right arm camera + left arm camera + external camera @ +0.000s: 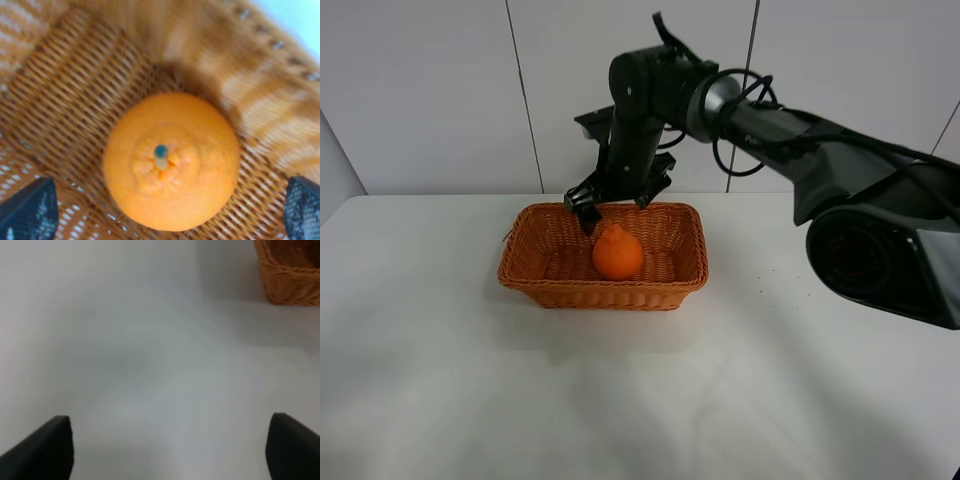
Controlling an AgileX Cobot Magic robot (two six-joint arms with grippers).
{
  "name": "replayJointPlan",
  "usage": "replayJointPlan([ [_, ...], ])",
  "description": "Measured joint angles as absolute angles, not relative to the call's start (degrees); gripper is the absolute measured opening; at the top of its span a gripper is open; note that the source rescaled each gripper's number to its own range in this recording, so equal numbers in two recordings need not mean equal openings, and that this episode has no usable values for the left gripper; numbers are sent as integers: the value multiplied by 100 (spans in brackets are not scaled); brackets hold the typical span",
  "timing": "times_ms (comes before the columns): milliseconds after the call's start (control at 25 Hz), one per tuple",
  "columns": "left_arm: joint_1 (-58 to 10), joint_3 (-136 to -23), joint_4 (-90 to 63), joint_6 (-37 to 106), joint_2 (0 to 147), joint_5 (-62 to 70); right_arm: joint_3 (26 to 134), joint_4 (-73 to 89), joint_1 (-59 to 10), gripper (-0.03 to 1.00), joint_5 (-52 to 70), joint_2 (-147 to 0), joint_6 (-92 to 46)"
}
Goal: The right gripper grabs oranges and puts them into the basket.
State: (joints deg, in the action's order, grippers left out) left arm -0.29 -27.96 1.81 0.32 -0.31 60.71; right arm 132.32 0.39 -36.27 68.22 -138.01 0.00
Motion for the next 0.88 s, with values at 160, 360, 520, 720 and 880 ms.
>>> replayJointPlan([
  [160,-29,-2796,181,32,-31,6071,13283,34,-3478,100,6949,-13258,0],
  [360,-29,-2796,181,32,-31,6071,13306,0,-2865,100,6982,-12822,0],
  [520,-29,-2796,181,32,-31,6071,13307,0,-2225,100,6982,-12797,0],
  [720,-29,-2796,181,32,-31,6071,13307,0,-1277,100,6982,-12846,0],
  [880,-29,-2796,181,32,-31,6071,13307,-60,-643,100,6982,-12846,0],
])
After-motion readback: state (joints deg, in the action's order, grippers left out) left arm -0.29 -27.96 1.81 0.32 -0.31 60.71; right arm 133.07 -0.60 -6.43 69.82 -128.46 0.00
